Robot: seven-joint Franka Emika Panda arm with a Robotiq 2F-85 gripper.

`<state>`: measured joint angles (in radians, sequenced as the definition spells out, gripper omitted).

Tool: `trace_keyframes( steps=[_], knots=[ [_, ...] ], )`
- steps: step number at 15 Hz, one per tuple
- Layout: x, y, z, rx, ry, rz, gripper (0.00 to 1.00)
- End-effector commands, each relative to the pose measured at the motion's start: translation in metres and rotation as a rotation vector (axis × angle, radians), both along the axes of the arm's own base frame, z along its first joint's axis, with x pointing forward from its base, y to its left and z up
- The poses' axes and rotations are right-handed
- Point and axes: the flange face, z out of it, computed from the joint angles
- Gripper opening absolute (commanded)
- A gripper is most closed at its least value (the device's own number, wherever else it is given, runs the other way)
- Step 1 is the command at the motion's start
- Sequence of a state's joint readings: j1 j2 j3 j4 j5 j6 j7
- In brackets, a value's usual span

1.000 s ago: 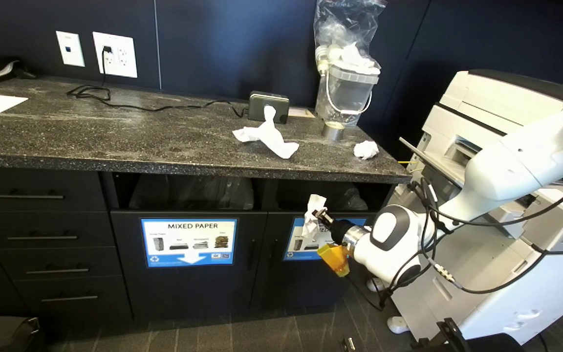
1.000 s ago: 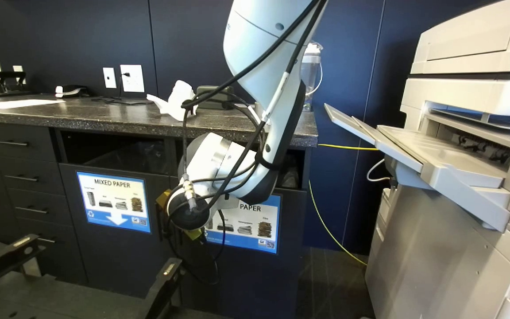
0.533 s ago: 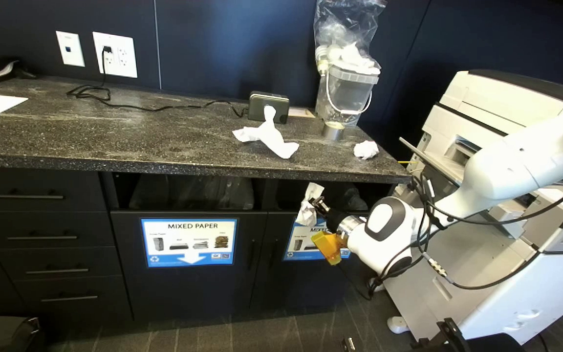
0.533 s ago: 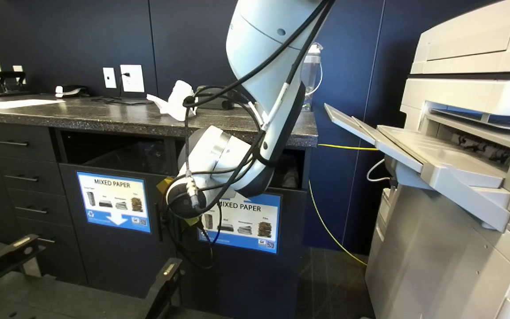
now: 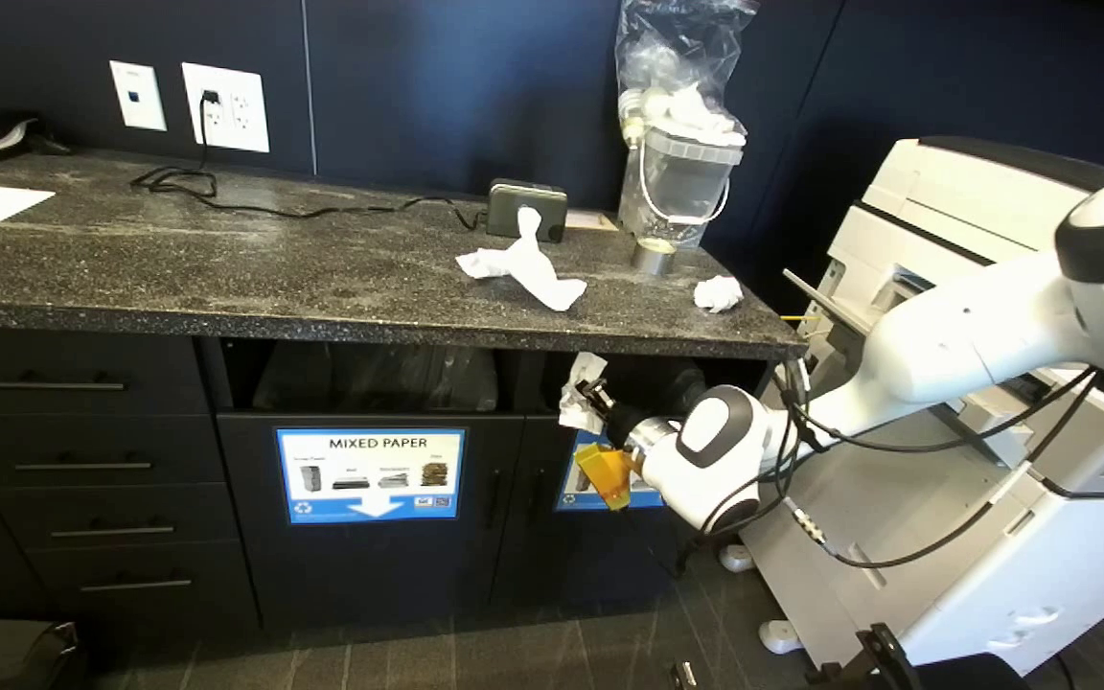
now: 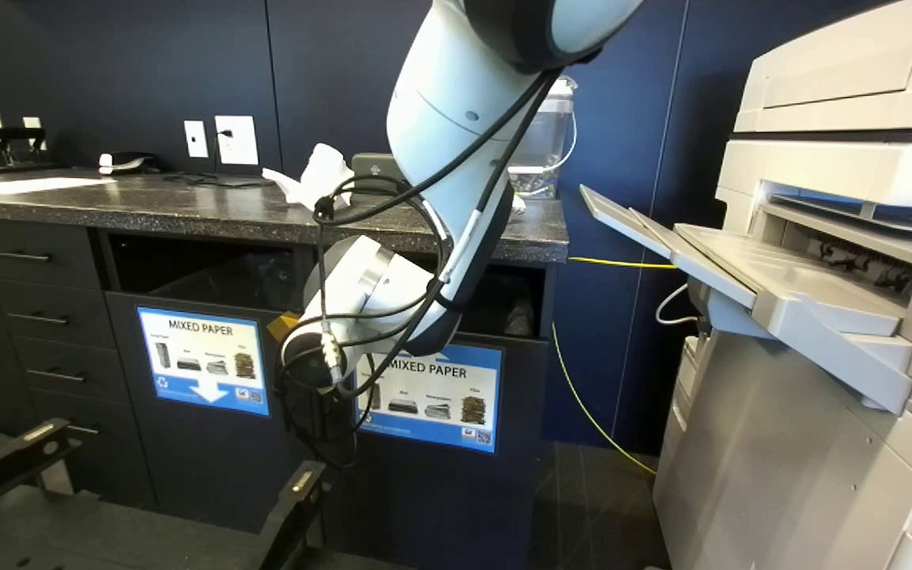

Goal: Put the tissue in the trash can.

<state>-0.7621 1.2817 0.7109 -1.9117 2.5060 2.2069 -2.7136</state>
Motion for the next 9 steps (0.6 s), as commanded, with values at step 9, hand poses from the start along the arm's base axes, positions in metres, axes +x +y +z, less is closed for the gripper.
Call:
trace_keyframes(
  steps=[9],
  knots=[
    [0.051,0.022,-0.012,-0.048,-0.170,-0.047,0.11]
  ],
)
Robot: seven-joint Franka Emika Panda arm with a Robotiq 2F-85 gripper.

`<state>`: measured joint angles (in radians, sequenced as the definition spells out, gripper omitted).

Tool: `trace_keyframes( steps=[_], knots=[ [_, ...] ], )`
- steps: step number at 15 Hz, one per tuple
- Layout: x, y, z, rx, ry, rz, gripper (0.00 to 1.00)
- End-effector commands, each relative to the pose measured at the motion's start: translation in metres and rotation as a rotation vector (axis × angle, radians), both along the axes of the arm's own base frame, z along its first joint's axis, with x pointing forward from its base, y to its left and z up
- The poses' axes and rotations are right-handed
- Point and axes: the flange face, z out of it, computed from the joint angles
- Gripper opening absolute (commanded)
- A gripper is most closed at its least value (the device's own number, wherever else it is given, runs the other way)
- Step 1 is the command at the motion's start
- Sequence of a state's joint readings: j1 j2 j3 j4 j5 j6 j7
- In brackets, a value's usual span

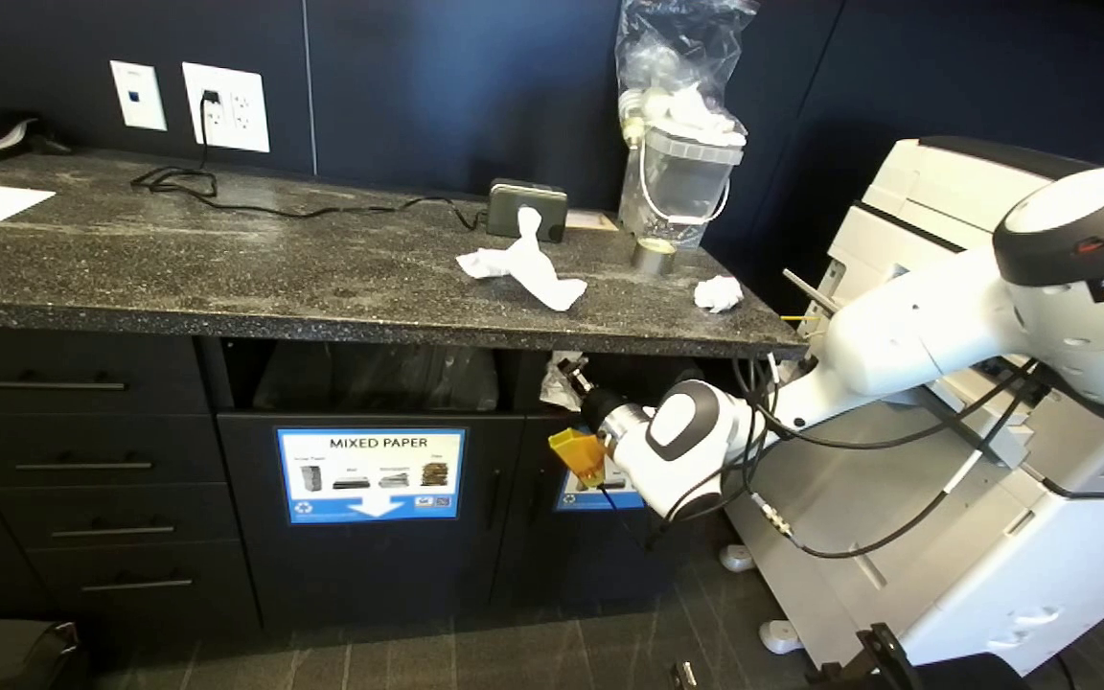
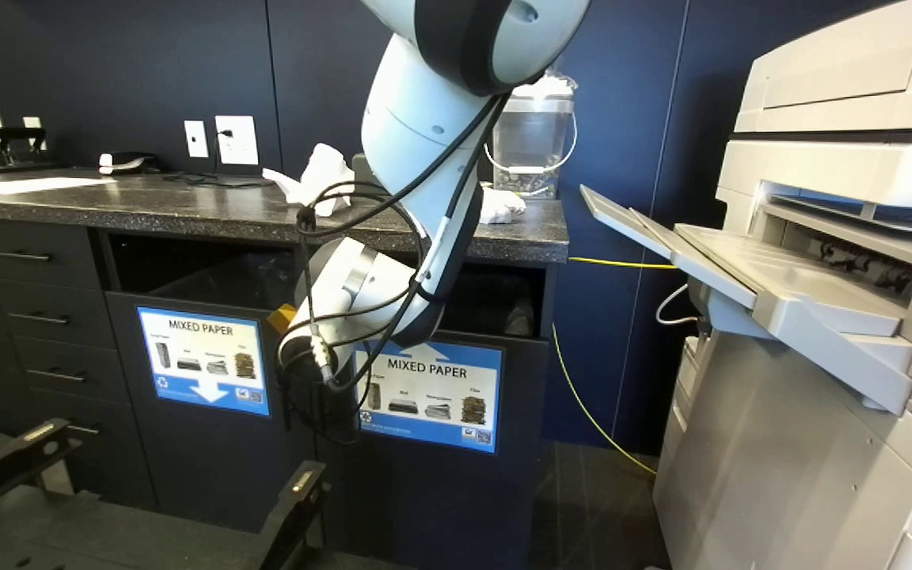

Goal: Put the tissue in the trash can.

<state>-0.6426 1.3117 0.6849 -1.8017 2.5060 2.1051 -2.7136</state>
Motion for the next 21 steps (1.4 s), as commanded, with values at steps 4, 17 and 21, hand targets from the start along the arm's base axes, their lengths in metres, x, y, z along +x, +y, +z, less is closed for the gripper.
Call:
trace_keyframes(
  steps=[4,17,21],
  knots=[
    [0.029,-0.024,-0.018,-0.050,-0.089,-0.088,0.12],
    [0.049,-0.052,-0.027,-0.269,-0.136,-0.008,0.11],
    [0.052,-0.043,-0.019,-0.401,-0.155,0.101,0.12]
  ],
)
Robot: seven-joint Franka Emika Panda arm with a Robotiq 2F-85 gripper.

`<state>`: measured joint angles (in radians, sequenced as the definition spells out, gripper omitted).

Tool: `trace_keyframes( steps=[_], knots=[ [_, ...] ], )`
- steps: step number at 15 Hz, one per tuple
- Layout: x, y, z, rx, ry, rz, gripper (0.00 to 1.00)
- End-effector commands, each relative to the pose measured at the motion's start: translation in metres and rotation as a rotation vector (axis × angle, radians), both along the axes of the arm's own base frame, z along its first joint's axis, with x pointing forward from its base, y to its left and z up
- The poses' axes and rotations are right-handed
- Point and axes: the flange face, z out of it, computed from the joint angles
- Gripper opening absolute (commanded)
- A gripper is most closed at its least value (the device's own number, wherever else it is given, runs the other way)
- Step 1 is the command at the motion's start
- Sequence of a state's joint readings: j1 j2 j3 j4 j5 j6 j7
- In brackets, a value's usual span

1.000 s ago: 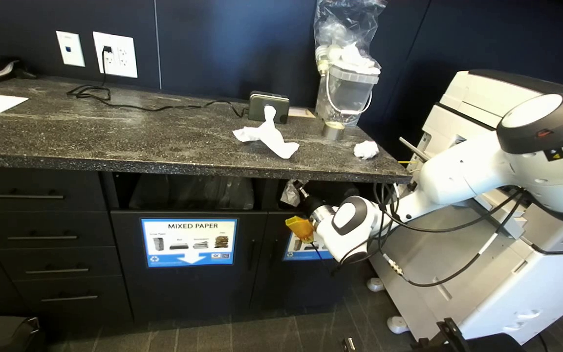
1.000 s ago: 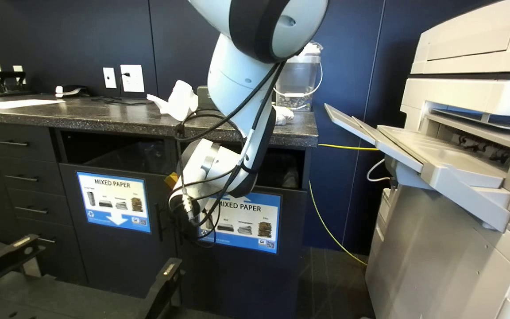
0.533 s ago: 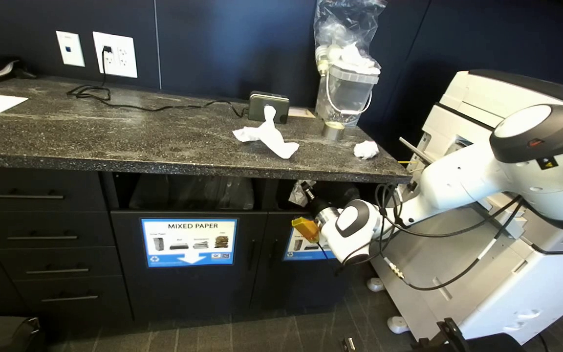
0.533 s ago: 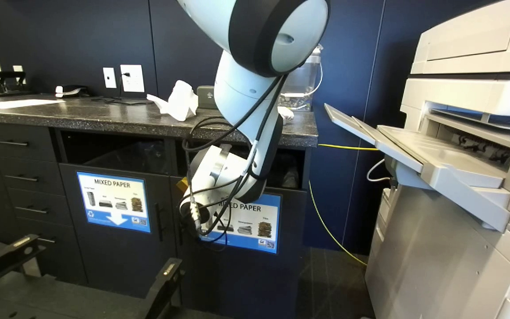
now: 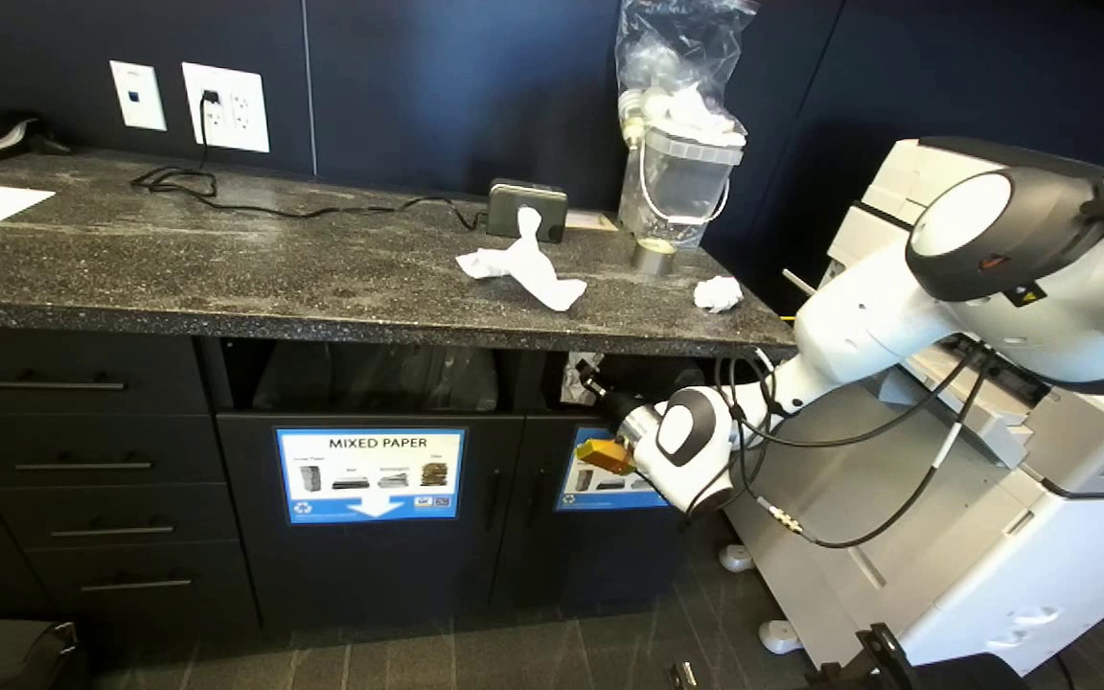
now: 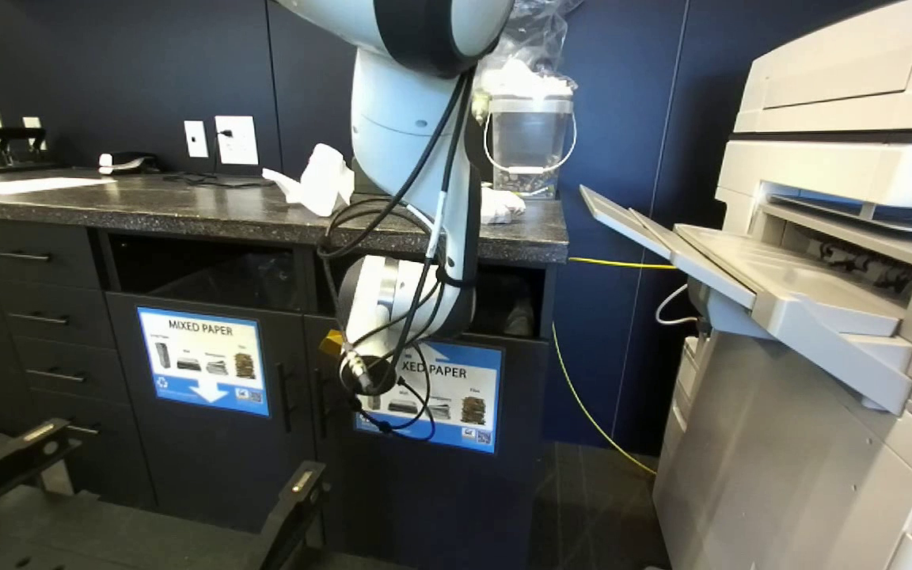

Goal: Put the tissue in the trash can.

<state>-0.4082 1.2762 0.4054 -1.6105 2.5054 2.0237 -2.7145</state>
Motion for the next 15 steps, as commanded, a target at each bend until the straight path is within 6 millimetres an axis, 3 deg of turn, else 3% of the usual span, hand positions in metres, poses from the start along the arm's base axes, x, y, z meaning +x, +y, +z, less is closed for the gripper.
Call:
trace_keyframes(
  steps=[1,6,7,8,11,12,15],
  knots=[
    [0.015,0.009,0.012,-0.152,-0.028,0.080,0.11],
    [0.029,0.005,0.025,-0.304,-0.055,0.154,0.11],
    [0.037,0.000,0.031,-0.333,-0.052,0.152,0.36],
    [0.045,-0.002,0.036,-0.362,-0.063,0.156,0.37],
    [0.061,-0.008,0.045,-0.425,-0.027,0.163,0.58],
    [0.054,-0.004,0.042,-0.446,-0.013,0.159,0.67],
    [0.060,-0.015,0.044,-0.490,0.003,0.181,0.89]
  ],
)
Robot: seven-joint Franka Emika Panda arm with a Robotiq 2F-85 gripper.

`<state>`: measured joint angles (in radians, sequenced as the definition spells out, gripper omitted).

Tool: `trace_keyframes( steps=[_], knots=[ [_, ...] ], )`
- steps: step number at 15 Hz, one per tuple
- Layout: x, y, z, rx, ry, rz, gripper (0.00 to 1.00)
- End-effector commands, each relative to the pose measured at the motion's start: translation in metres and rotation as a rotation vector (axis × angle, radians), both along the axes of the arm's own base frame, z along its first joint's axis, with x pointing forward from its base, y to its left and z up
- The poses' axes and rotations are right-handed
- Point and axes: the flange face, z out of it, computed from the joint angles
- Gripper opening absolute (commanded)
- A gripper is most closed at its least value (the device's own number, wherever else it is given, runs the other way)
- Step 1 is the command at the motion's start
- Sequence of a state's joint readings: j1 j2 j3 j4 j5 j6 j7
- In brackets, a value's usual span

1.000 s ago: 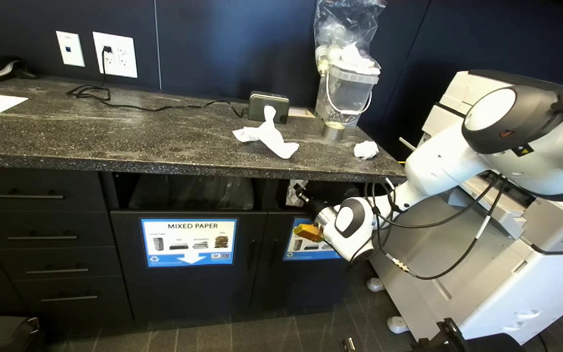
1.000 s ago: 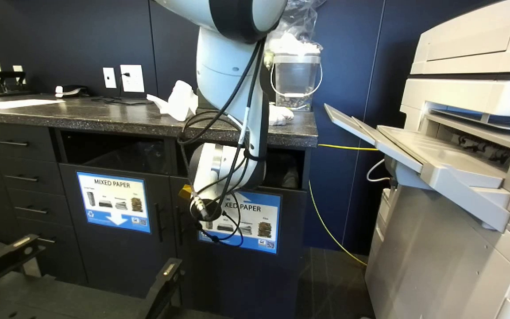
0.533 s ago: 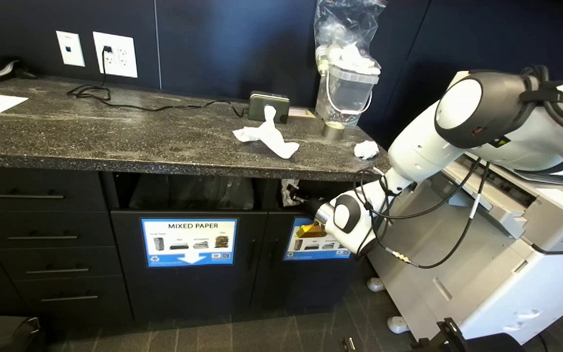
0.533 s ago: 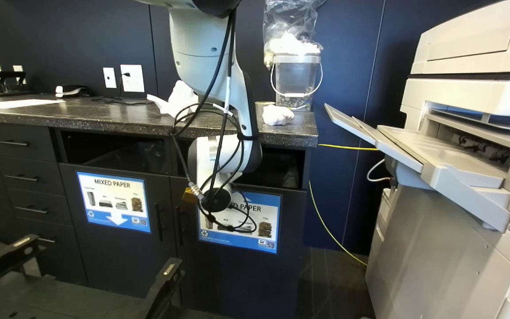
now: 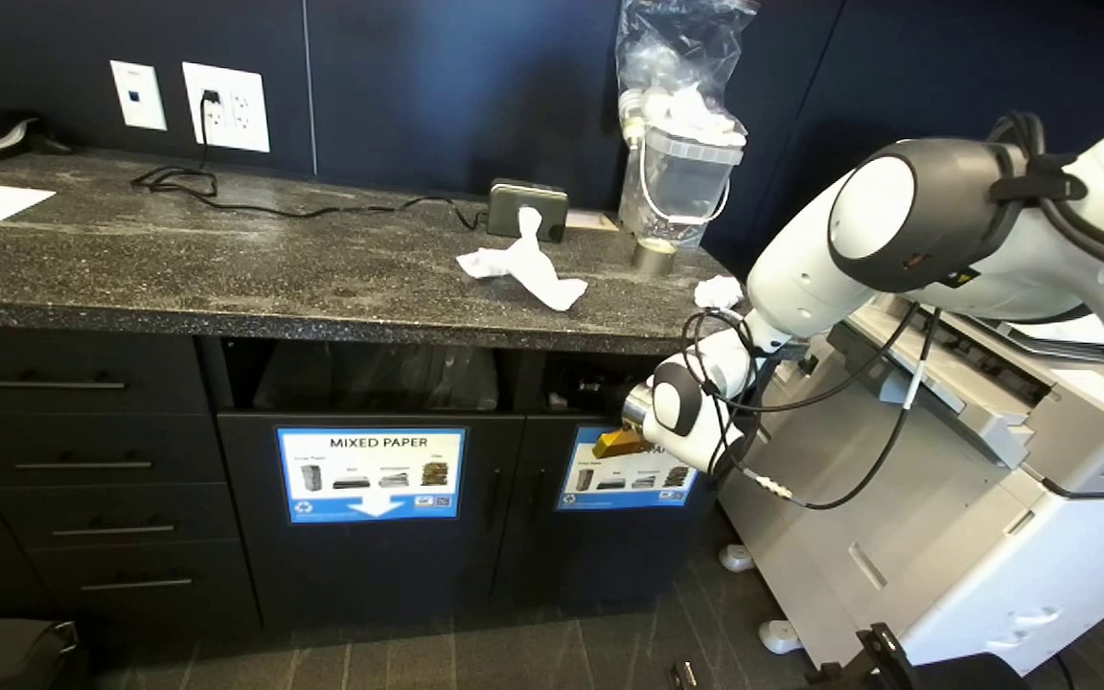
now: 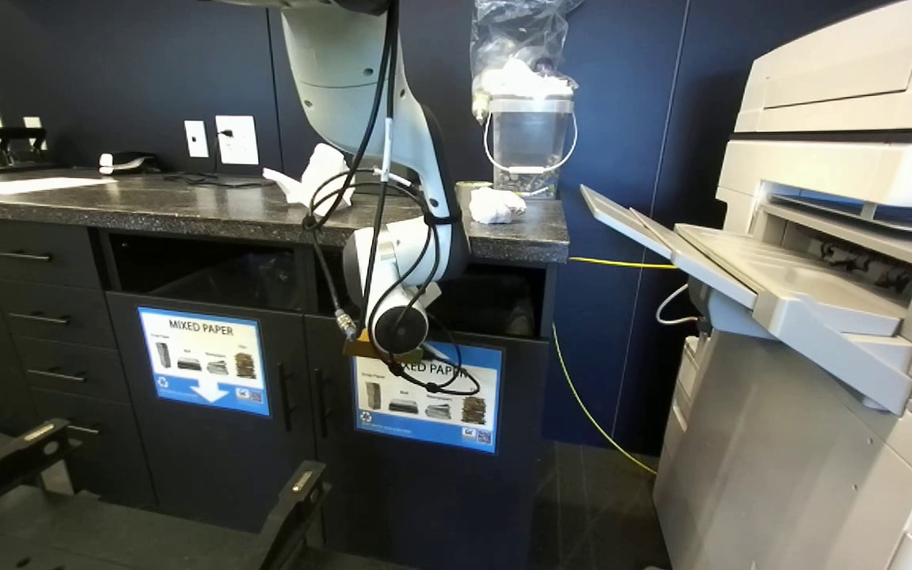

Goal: Put the tissue in the trash can.

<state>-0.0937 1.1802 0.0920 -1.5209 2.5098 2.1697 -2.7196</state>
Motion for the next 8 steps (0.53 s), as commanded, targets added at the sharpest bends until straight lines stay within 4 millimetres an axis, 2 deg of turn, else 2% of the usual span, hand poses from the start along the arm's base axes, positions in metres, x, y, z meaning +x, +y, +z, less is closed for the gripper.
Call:
trace_keyframes(
  steps=[1,2,8],
  knots=[
    [0.032,-0.013,0.027,-0.117,-0.032,0.012,0.96],
    [0.031,-0.017,0.027,-0.130,-0.033,0.015,1.00],
    [0.031,-0.032,0.035,-0.158,-0.055,0.019,1.00]
  ],
)
